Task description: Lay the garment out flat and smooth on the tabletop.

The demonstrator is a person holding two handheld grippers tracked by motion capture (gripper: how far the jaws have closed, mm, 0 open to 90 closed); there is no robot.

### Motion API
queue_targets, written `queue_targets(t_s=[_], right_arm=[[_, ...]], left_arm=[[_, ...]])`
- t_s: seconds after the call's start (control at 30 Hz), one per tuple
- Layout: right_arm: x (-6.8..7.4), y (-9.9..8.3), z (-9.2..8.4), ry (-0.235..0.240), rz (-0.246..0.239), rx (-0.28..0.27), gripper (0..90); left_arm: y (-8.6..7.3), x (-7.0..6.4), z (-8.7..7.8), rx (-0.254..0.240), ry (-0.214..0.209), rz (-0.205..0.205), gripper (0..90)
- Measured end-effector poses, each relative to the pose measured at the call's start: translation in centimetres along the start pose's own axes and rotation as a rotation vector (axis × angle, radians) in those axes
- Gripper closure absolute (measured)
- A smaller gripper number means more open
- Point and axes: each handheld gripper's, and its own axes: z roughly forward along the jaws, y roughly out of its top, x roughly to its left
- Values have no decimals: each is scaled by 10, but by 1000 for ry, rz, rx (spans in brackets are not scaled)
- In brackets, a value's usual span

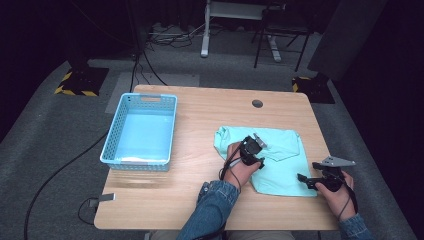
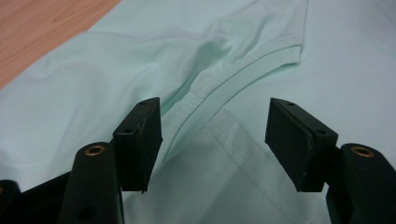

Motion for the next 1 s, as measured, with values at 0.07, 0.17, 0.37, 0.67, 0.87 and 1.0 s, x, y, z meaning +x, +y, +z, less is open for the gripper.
queue_targets(t_s=[0.07, 0.17, 0.37, 0.67, 0.87, 1.0], right_arm=[[0, 0, 0, 0, 0, 0, 112], [0, 0, 0, 0, 0, 0, 112], [0, 0, 0, 0, 0, 0, 112], [0, 0, 0, -1, 0, 0, 112], [0, 0, 0, 0, 1, 1, 112], [0, 0, 0, 0, 0, 1, 112]], left_arm=[[-1, 0, 4, 6, -2, 2, 377], [-2, 0, 6, 22, 0, 4, 429], [-3, -2, 5, 34, -19, -6, 675], [-2, -4, -15, 23, -15, -7, 852], [-4, -7, -40, -5, 4, 13, 855], [-12, -9, -58, -17, 20, 18, 855]])
